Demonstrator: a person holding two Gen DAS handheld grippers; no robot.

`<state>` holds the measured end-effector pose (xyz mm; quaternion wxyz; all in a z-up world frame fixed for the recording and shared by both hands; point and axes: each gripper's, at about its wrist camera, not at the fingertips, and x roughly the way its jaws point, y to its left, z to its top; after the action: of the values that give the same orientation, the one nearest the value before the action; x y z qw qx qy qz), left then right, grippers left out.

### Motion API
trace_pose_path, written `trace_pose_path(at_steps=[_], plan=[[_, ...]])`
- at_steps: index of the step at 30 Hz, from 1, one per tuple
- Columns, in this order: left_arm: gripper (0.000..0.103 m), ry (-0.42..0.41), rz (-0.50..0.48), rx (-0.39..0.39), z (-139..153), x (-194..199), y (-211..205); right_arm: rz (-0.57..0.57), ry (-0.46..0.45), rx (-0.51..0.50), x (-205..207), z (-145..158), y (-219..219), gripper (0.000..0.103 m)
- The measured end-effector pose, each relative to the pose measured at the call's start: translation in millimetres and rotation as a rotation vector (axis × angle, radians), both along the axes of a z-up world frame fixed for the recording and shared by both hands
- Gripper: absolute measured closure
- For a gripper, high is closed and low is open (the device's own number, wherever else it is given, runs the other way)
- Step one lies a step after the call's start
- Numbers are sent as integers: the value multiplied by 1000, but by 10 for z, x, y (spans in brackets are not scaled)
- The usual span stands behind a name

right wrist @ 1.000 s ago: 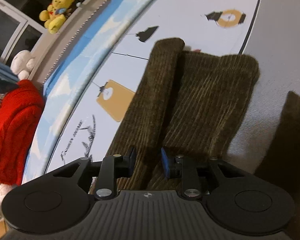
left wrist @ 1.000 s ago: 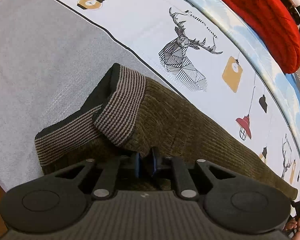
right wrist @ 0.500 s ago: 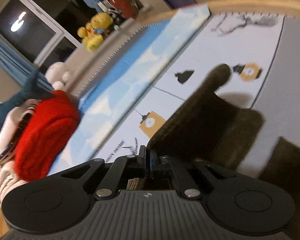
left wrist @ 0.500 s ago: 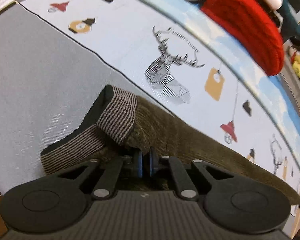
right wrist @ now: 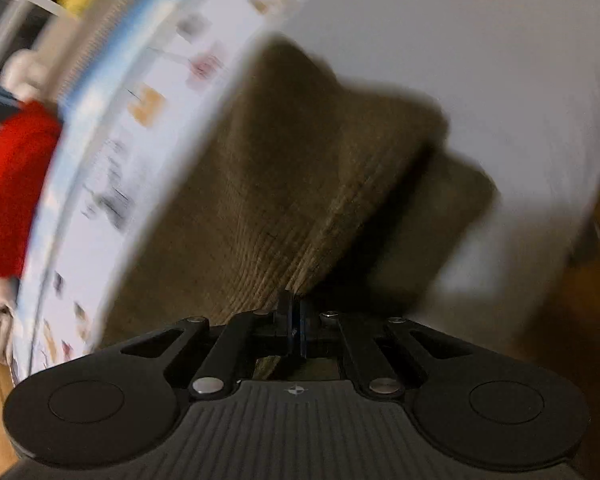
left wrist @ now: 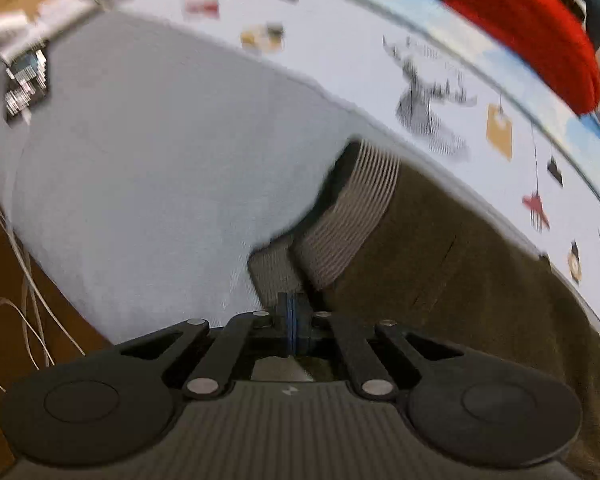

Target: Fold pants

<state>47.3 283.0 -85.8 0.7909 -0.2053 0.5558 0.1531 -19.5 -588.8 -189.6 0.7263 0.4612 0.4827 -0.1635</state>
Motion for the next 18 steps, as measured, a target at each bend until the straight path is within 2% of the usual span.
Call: trace_pose_path(at_steps=[2,3,5,6,7,10,13,16,18], plan=[[101,-12,52,-118,-83,-20,82,10,-35,7,-27,-24,-94,99],[95,-25,68,-159,-99,-24,104,4,-47,-17,-30,-8,-149,95],[76,-41,71,-207,-115,-5,79,-66,-55,-46,-67,-1,-268,95],[61,-44,62,-220,-121,14,47,-108,-62,-32,-83,-18,-351,94],[53,-42,47,-234,-137,56,10,-151,-69,-6,-98,-56,-433,92],[45,-23,23,-233,-192,152,-66,-209,-51,28,-104,-178,-539,84],[45,7,52,-214,-271,198,-39,-240,-1,-11,-117,-283,-589,84],[45,-1,86,-229,-304,242,34,-271,-3,-2,-118,-307,-642,84],[45,2,99,-223,-329,271,49,-277,8,-30,-114,-290,-655,84]])
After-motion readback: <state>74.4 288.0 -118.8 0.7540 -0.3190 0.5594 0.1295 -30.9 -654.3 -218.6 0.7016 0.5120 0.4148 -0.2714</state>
